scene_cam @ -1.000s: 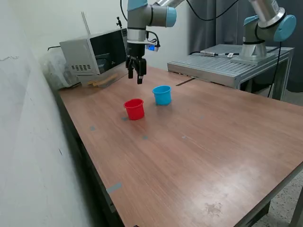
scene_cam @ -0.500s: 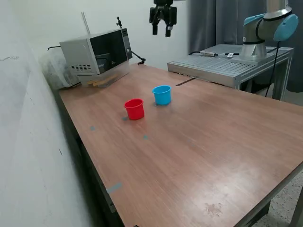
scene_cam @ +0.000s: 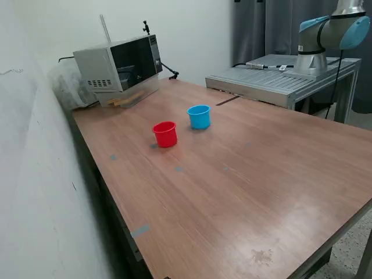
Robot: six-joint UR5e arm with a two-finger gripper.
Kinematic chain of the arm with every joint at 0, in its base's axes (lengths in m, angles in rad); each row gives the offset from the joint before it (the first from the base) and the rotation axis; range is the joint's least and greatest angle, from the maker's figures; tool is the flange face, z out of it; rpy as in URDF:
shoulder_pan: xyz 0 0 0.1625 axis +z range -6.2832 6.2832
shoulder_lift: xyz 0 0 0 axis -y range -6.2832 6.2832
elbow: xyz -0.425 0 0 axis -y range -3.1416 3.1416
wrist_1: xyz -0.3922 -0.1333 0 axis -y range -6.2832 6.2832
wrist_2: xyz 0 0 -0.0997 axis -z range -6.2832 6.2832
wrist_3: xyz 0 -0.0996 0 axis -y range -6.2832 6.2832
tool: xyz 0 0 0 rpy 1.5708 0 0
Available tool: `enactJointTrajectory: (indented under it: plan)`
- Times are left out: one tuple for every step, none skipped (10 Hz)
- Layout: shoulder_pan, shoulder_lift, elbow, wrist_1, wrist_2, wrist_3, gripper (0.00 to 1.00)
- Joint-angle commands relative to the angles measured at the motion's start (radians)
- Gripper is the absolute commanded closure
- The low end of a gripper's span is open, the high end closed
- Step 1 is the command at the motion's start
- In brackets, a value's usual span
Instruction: Place red objects in the red bin, and blue objects in the blue bin.
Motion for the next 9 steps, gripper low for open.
enactJointTrajectory:
  plan:
    - [0.048, -0.093, 0.031, 0.119, -0.005, 0.029, 0.00]
    - [0.053, -0.094, 0.045, 0.117, -0.003, 0.029, 0.00]
    - [0.055, -0.094, 0.052, 0.119, -0.003, 0.029, 0.00]
    - [0.055, -0.094, 0.052, 0.119, -0.003, 0.031, 0.00]
    - [0.056, -0.099, 0.058, 0.119, -0.003, 0.031, 0.00]
    - [0.055, -0.106, 0.066, 0.119, -0.003, 0.031, 0.00]
    - [0.053, -0.106, 0.068, 0.119, -0.003, 0.028, 0.00]
    - [0.052, -0.103, 0.065, 0.119, -0.003, 0.025, 0.00]
    - [0.052, -0.103, 0.066, 0.119, -0.003, 0.022, 0.00]
